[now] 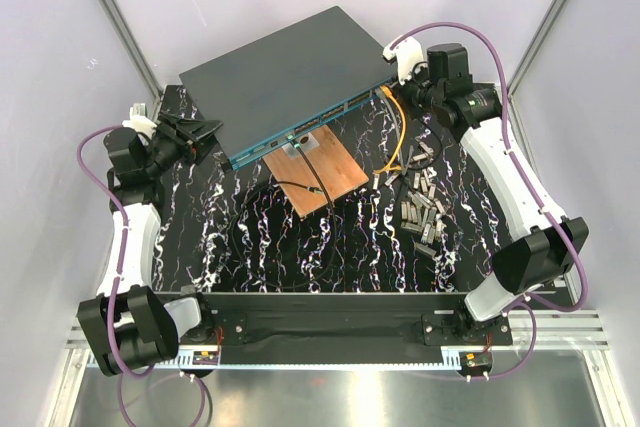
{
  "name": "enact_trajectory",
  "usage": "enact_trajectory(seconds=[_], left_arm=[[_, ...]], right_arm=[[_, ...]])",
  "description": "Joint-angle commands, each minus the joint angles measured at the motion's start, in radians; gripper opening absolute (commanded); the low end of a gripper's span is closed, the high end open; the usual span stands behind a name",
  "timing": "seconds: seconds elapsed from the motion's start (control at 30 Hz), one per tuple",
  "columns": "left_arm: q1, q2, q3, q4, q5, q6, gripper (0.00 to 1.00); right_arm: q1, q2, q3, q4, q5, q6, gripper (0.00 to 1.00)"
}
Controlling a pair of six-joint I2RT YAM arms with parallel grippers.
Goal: Insert the plug into the switch port
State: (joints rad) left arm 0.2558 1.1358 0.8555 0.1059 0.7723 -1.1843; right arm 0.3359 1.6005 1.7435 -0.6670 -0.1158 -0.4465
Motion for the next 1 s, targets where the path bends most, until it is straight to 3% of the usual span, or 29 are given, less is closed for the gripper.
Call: enact_trajectory(seconds=[0.0,0.97], left_arm=[[-0.064,0.035,-0.007,0.12,-0.013,0.012,0.0],[-0.066,0.041,-0.004,0.115,-0.008,0.018,0.0]], right_arm=[[0.023,-0.034,0.027,0.152,-0.005,0.017,0.0],[0.025,-0.01,0.03,0.188,-0.013,0.028,0.0]])
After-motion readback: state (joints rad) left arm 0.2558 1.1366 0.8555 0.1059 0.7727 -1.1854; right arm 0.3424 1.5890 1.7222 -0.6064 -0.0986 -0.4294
